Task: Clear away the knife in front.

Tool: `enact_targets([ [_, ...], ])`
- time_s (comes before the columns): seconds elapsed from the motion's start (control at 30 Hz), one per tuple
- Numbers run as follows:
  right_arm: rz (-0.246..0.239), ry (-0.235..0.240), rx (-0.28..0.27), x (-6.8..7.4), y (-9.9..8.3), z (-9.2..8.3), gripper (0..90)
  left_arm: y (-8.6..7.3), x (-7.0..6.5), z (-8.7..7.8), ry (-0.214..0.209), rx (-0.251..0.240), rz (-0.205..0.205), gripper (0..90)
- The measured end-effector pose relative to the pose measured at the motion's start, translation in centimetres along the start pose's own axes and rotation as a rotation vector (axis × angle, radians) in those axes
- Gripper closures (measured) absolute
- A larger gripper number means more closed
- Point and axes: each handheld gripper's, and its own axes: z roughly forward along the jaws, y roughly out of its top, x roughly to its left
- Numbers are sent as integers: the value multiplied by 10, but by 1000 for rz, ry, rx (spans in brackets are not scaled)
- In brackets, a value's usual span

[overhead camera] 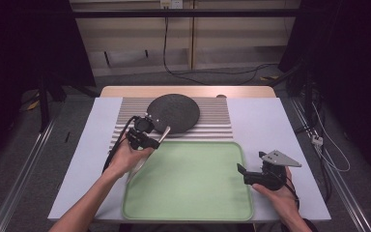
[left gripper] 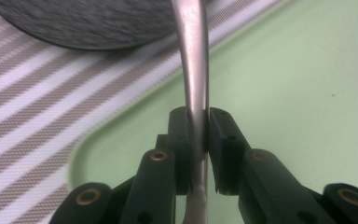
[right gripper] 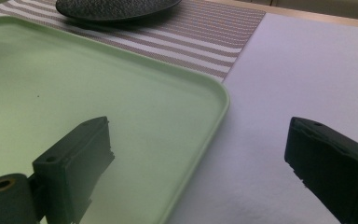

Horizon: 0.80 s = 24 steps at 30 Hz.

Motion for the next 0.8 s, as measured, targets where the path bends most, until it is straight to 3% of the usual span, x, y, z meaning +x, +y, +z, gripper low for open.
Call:
enact_targets([
  [0.27,-2,1,2,0,0,1,73,-8,-12,7,-6,30,16,797],
  [0.5,-4,1,4,0,0,1,73,-17,-13,14,-38,56,-14,797],
  [0.57,-4,1,5,0,0,1,73,-20,-14,16,-23,65,-9,797],
  [0.63,-5,2,5,1,0,1,73,-23,-14,18,-37,75,-21,796],
  [0.8,-3,2,7,1,0,0,73,-29,-15,21,-30,63,-32,796],
])
